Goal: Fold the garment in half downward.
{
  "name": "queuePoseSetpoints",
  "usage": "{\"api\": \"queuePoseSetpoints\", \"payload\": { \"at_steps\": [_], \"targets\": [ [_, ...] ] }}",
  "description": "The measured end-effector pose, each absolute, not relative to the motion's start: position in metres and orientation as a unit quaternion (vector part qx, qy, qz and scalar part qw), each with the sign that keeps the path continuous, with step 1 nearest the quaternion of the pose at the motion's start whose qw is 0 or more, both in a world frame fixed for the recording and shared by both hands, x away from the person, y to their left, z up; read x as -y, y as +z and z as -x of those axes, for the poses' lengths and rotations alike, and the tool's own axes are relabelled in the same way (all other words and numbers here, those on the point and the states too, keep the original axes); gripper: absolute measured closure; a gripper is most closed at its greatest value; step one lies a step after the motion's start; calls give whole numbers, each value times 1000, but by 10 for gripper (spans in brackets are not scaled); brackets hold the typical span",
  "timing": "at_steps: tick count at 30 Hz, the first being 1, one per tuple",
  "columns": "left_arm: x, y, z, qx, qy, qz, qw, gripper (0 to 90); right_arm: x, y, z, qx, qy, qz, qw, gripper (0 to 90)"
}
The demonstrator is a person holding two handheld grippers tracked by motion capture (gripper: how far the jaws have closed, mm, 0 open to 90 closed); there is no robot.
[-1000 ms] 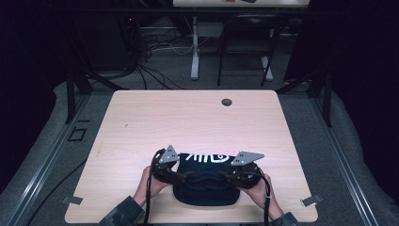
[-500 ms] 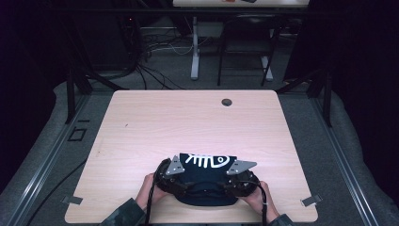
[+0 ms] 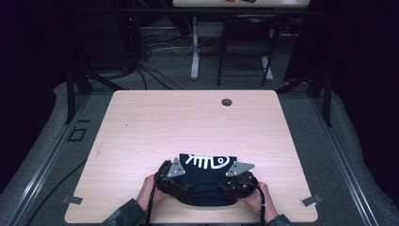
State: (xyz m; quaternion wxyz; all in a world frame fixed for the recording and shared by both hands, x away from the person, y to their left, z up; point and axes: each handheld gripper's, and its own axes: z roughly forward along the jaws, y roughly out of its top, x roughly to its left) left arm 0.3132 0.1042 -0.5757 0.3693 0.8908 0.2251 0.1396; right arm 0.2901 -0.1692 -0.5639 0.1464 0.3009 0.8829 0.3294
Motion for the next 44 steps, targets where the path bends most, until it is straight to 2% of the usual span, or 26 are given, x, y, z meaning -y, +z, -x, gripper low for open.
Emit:
{"api": "queuePoseSetpoints", "payload": {
  "at_steps": [5,15,17,18,20,22,23,29,35,44],
  "targets": [
    [-106,-579,-318,-237,123,-890,370,125,167,-565,-292,-886,319,-301,150,310],
    [-106,-580,-318,-236,124,-891,369,118,171,-570,-299,-882,327,-310,140,231],
    [-106,-580,-317,-235,126,-890,370,118,171,-571,-299,-880,328,-312,141,202],
    [-105,-580,-317,-235,127,-890,370,115,172,-572,-300,-877,329,-322,140,159],
    [-105,-579,-316,-232,134,-890,370,114,173,-573,-301,-874,331,-328,136,145],
    [-104,-578,-315,-232,141,-889,370,92,174,-574,-302,-873,333,-329,136,125],
    [-104,-578,-315,-233,143,-888,371,80,173,-573,-302,-872,330,-332,146,86],
    [-107,-573,-318,-248,129,-878,388,4,176,-567,-301,-864,344,-335,150,40],
    [-125,-556,-315,-264,154,-854,421,0,192,-544,-290,-843,380,-341,168,28],
    [-157,-555,-324,-306,177,-840,411,0,227,-540,-288,-822,380,-380,186,34]
  ]
}}
